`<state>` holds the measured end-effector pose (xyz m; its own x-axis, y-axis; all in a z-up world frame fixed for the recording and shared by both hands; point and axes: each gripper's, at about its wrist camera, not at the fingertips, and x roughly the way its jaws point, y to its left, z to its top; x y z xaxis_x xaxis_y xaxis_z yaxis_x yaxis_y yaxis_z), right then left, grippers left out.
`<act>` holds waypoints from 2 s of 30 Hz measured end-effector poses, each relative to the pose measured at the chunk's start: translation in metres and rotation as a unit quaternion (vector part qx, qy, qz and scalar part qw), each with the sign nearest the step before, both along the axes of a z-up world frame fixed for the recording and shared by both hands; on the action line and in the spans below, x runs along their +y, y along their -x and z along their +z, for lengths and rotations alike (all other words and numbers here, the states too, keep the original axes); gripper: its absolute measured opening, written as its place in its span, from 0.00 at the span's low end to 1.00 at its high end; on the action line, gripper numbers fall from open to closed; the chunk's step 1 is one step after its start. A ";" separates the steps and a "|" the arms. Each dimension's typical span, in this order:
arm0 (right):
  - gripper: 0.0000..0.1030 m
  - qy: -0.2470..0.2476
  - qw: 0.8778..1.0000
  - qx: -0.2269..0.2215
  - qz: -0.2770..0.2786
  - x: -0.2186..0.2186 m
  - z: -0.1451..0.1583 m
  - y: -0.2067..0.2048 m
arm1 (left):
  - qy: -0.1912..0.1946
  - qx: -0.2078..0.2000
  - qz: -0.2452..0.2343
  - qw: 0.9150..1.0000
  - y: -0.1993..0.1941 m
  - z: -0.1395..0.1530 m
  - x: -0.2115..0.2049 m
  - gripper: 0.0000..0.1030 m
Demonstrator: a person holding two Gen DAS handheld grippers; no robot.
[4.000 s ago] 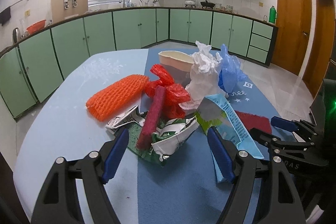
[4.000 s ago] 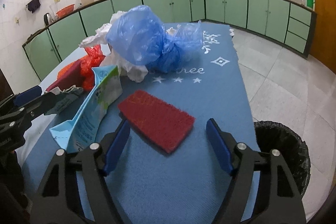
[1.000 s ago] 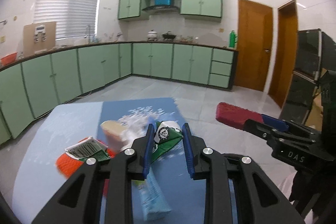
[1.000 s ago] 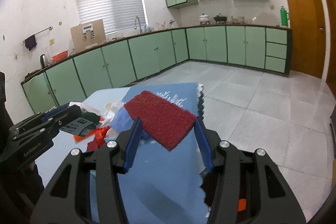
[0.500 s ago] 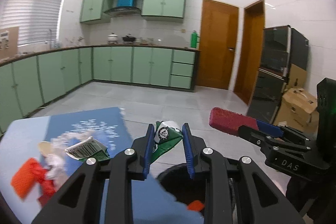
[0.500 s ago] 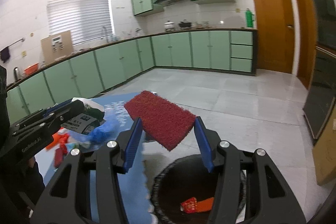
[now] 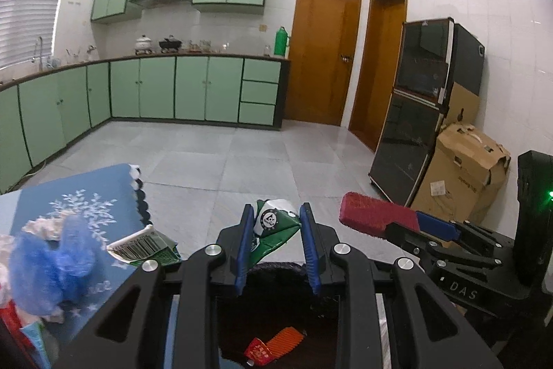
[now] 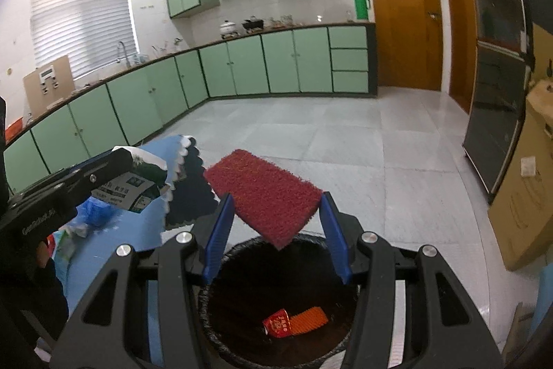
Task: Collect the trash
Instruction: 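Carry the red pad and green wrapper over the bin with both grippers, then open both grippers to drop the pad and wrapper into the bin, then move both tools back over the table toward the blue-white drink carton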
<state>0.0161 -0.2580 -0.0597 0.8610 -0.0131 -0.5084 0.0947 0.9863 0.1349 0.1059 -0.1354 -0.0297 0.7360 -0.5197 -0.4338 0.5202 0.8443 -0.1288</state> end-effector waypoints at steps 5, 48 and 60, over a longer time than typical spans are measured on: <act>0.48 -0.006 1.000 0.017 -0.014 -0.011 -0.020 -0.004 | -0.008 0.018 -0.010 1.000 -0.013 -0.017 -0.021 0.26; 0.90 -0.007 1.000 0.015 -0.021 0.028 -0.011 -0.026 | -0.024 0.036 0.085 0.995 -0.016 -0.004 0.053 0.75; 0.90 -0.009 0.997 -0.010 0.072 0.124 0.010 -0.026 | -0.032 0.030 0.215 0.976 0.038 -0.002 0.173 0.75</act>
